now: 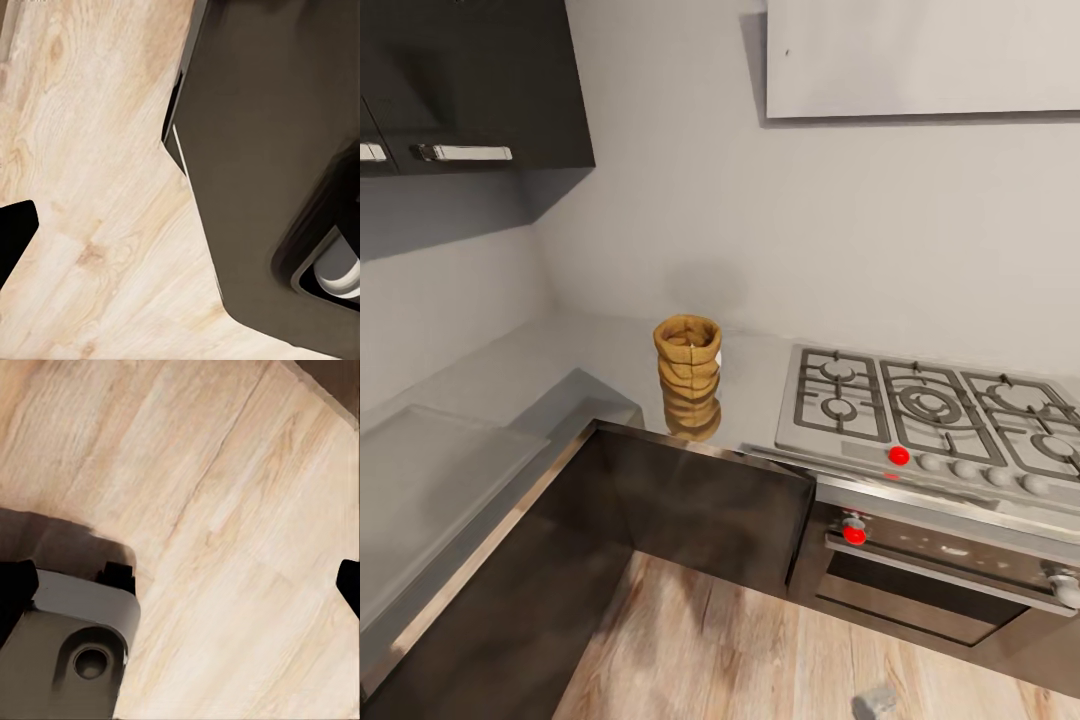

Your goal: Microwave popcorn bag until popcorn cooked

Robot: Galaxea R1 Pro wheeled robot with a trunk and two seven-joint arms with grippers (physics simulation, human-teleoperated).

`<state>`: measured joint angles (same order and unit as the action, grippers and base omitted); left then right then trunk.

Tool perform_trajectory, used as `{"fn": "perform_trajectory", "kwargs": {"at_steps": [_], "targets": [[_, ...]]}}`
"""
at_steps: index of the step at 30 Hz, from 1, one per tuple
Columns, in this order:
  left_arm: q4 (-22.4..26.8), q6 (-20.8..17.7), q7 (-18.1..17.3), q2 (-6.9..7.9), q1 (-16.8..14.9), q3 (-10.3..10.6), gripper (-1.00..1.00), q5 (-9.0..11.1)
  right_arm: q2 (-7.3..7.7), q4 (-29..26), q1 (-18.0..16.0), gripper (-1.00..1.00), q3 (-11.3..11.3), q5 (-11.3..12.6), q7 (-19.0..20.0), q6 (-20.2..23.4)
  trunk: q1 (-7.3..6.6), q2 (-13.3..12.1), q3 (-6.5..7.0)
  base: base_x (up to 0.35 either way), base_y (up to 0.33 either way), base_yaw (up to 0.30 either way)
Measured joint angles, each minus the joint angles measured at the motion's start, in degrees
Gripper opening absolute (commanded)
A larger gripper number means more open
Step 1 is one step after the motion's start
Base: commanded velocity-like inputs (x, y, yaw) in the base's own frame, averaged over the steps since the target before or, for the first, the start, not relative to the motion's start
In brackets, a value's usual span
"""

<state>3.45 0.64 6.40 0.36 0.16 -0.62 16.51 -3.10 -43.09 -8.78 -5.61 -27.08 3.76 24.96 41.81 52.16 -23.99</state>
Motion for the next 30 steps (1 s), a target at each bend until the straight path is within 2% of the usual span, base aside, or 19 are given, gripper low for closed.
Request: {"fn": "perform_trajectory", "kwargs": {"at_steps": [1,3,6,7,9,12,15,19,27,30], "targets": [[-0.01,0.00,0.00,0.00,0.00,0.04,1.00,-0.06,-0.49,-4.66,-0.01,1.00,2.81,0.26,0.07,3.16,0.00,0.00,0.00,0.000,0.000,0.000],[-0.02,0.00,-0.01,-0.01,0.00,0.07,1.00,-0.07,-1.64,-11.99,0.02,1.00,5.17,0.55,0.24,9.36,0.00,0.00,0.00,0.000,0.000,0.000],[-0.08,-0.01,-0.01,-0.01,0.00,0.17,1.00,-0.19,-4.12,-23.13,0.01,1.00,6.15,0.67,1.26,17.58,0.00,0.00,0.00,0.000,0.000,0.000],[-0.09,-0.01,-0.01,-0.01,0.00,0.22,1.00,-0.22,-5.22,-28.59,0.01,1.00,6.36,0.65,1.97,20.92,0.00,0.00,0.00,0.000,0.000,0.000],[-0.10,0.00,-0.01,-0.01,0.00,0.25,1.00,-0.26,-6.17,-35.68,0.23,1.00,7.36,0.65,2.93,26.12,0.00,0.00,0.00,0.000,0.000,0.000],[-0.10,0.00,-0.01,-0.01,0.00,0.24,1.00,-0.21,-6.56,-38.89,-1.29,1.00,9.63,0.76,3.41,33.75,0.00,0.00,0.00,0.000,0.000,0.000],[-0.11,0.00,-0.01,-0.01,0.00,0.20,1.00,-0.05,-6.89,-40.13,-7.45,1.00,10.67,0.92,5.01,34.80,0.00,0.00,0.01,0.000,0.000,0.000],[-0.11,0.00,-0.01,-0.01,0.00,0.21,1.00,-0.04,-6.89,-40.34,-16.76,1.00,10.87,0.96,7.95,34.81,0.00,0.00,0.00,0.000,0.000,0.000],[-0.11,0.00,-0.01,-0.01,0.00,0.20,1.00,-0.18,-6.89,-40.19,-33.96,1.00,10.88,0.98,8.53,34.81,0.00,0.00,0.01,0.000,0.000,0.000],[-0.10,0.00,-0.01,-0.01,0.00,0.19,1.00,-0.18,-6.89,-39.91,-39.35,1.00,10.88,1.01,8.55,34.81,0.00,0.00,0.00,0.000,0.000,0.000]]}}
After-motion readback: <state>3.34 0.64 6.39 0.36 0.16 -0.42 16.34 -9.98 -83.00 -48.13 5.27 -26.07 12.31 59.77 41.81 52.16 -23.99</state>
